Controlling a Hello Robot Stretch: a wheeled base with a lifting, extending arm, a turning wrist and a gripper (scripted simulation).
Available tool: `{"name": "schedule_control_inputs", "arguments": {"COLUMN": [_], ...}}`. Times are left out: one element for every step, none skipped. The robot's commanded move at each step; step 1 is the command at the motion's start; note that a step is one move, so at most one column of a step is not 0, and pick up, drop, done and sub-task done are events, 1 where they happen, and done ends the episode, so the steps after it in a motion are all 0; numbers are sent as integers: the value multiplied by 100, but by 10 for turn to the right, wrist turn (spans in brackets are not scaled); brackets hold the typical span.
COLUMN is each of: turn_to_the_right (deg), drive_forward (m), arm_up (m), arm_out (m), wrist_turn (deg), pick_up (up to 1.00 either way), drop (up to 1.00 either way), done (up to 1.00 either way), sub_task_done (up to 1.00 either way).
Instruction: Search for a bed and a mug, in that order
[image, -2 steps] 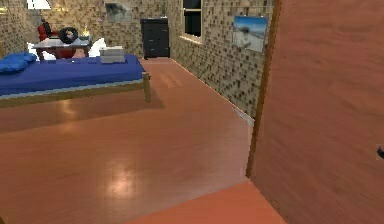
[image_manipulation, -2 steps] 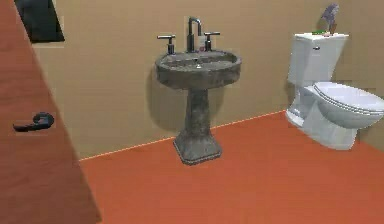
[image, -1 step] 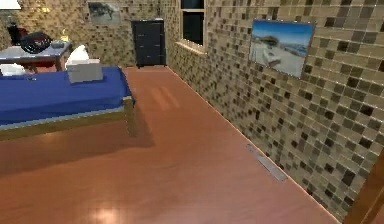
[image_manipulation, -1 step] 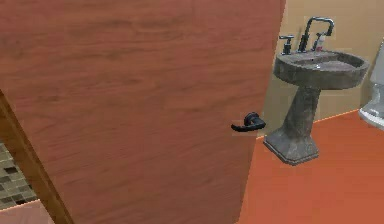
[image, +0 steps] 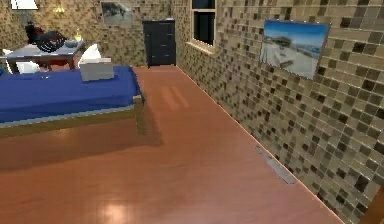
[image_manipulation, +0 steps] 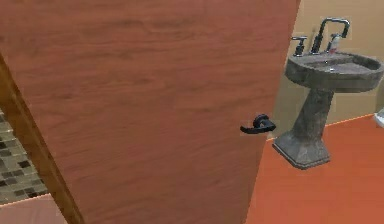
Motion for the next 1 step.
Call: {"name": "schedule_control_inputs", "arguments": {"turn_to_the_right": [-60], "drive_forward": [0], "arm_up": [0], "arm_out": [0], "wrist_turn": [0], "pick_up": [0], "drop": [0], "done": [0], "sub_task_done": [0]}}
